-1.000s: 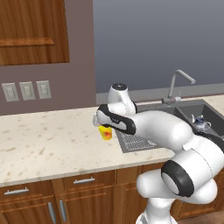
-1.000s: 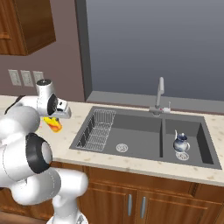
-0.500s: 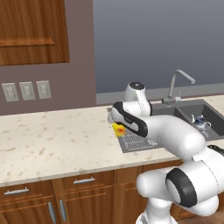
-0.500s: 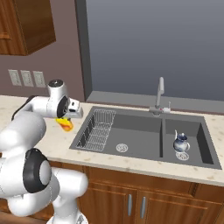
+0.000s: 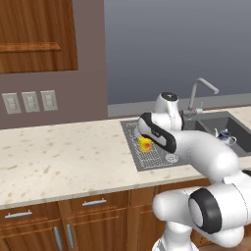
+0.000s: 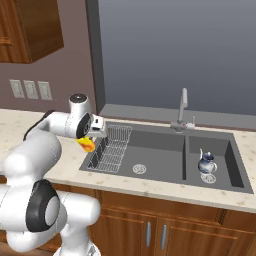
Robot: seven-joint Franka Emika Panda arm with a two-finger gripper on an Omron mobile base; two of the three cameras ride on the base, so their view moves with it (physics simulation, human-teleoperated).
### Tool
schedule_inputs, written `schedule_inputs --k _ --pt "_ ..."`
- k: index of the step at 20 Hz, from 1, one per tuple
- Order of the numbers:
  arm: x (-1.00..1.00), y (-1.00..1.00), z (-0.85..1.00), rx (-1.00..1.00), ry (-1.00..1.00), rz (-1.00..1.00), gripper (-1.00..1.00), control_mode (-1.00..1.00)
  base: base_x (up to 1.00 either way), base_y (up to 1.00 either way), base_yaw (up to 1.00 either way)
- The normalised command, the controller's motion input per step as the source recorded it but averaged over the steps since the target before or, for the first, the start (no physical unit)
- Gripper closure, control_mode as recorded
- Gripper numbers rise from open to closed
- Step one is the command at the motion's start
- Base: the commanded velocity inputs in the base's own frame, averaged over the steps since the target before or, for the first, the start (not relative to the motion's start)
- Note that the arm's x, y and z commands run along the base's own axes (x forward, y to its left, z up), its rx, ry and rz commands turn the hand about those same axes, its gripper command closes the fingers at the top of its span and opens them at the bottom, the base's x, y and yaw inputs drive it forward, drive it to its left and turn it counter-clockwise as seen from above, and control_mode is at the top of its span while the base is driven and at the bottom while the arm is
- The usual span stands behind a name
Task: Place the cup in the left basin and the teapot in the right basin of the sink.
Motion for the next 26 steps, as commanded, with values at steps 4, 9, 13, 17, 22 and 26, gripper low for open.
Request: schedule_inputs --k 4,9,13,17,22,26 --pt "0.00 -0.50 0.01 0.00 0.00 0.00 1.00 -1.00 0.00 0.00 0.00" --pt "0.00 -0.49 0.18 0.00 -0.02 0.00 1.00 -1.00 0.00 0.00 0.00" --pt "0.02 -0.54 0.15 0.00 -0.01 0.00 1.00 -1.00 0.00 0.00 0.00" --pt "0.08 -0.54 0.01 0.00 0.00 0.00 1.00 -1.00 0.00 0.00 0.00" --pt "0.16 -0.50 -0.05 -0.02 0.00 0.00 1.00 -1.00 0.00 0.00 0.00" --pt "0.26 -0.50 -0.14 -0.01 0.00 0.00 1.00 -1.00 0.00 0.00 0.00"
